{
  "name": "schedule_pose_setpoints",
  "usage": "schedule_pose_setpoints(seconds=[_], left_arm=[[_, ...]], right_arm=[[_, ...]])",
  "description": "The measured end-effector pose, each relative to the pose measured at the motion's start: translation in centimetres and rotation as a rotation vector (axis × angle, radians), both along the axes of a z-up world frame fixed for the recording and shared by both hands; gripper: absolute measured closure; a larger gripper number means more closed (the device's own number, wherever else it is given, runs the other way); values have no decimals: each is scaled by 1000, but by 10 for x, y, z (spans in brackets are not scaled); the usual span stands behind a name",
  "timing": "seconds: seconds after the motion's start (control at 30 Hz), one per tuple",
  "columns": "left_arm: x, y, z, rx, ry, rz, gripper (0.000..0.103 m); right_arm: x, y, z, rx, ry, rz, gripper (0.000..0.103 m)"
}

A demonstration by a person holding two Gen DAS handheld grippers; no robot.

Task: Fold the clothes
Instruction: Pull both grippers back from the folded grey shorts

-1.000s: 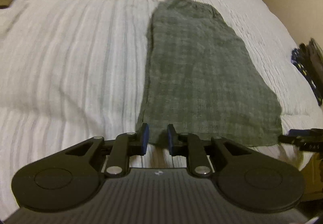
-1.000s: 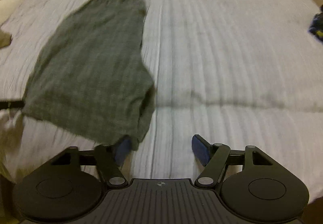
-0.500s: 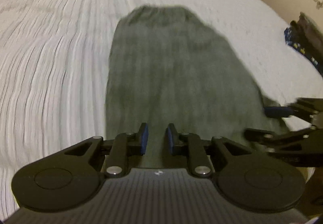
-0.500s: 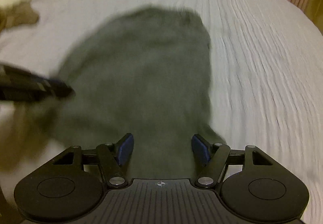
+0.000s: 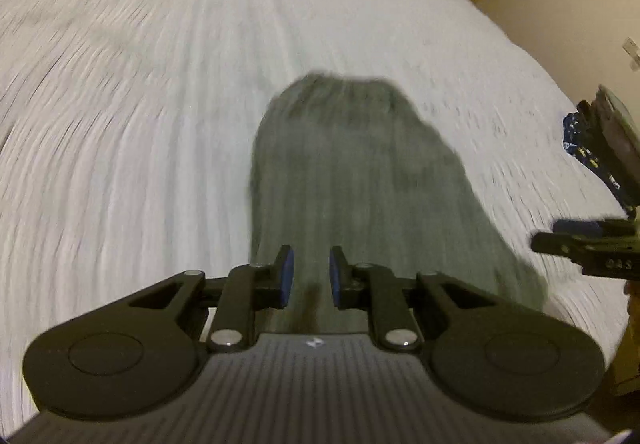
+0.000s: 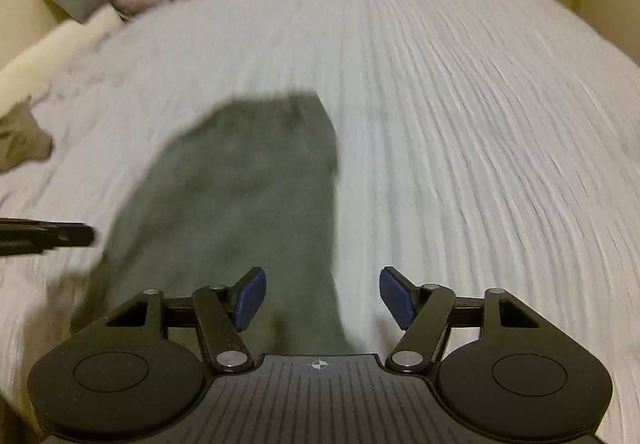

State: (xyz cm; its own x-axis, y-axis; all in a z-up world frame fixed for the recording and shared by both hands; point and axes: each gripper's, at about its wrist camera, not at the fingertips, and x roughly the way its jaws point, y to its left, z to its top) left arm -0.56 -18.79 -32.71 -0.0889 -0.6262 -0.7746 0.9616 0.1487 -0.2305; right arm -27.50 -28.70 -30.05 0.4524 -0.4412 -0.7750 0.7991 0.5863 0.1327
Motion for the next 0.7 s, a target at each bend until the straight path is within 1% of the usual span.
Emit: schedule_pose_setpoints(seconds=[0.07,0.13,0.17,0.2,0.23,0.27,0.33,0.37,0.43,0.5,0.53,0.63,0.67,0.7], left_arm=[[-3,-31,-8,5,-23,-28,88],[-7,-48,-23,49,-32,-23,88],[-9,-52,-31,73,-35,-18,87],[-10,-55,-38,93,-35,-12,87],[-9,-51,-41,94,-22,1,87],[-8,-45,-44,95,-9,13,87],[-4,-24,-42,100,24,34,87],[-2,-14,-41,108,39,45,87],[0,6,-40,181,56,76,86],[-2,26,-37,261,71,109,86],[-6,32,-33,307,65,121,86],[-18,51,-18,437,41,158,85],[-24,56,-10,461,28,176,83],[-29,60,1,463,21,185,80]], right_arm=[[25,-12,-9,-9,-12,27,46],[40,-15,-22,4,-22,48,46],[47,-15,-34,24,-2,51,46],[52,-13,-47,44,38,49,46],[51,-6,-57,56,77,43,46],[43,3,-61,59,92,42,46],[23,22,-62,59,92,48,46],[10,32,-61,69,107,48,46],[-12,49,-56,108,140,47,46],[-27,63,-54,188,208,32,46],[-35,69,-53,229,233,18,46],[-59,85,-36,324,228,-30,46],[-63,88,-29,345,225,-41,46],[-66,90,-21,360,217,-49,46]])
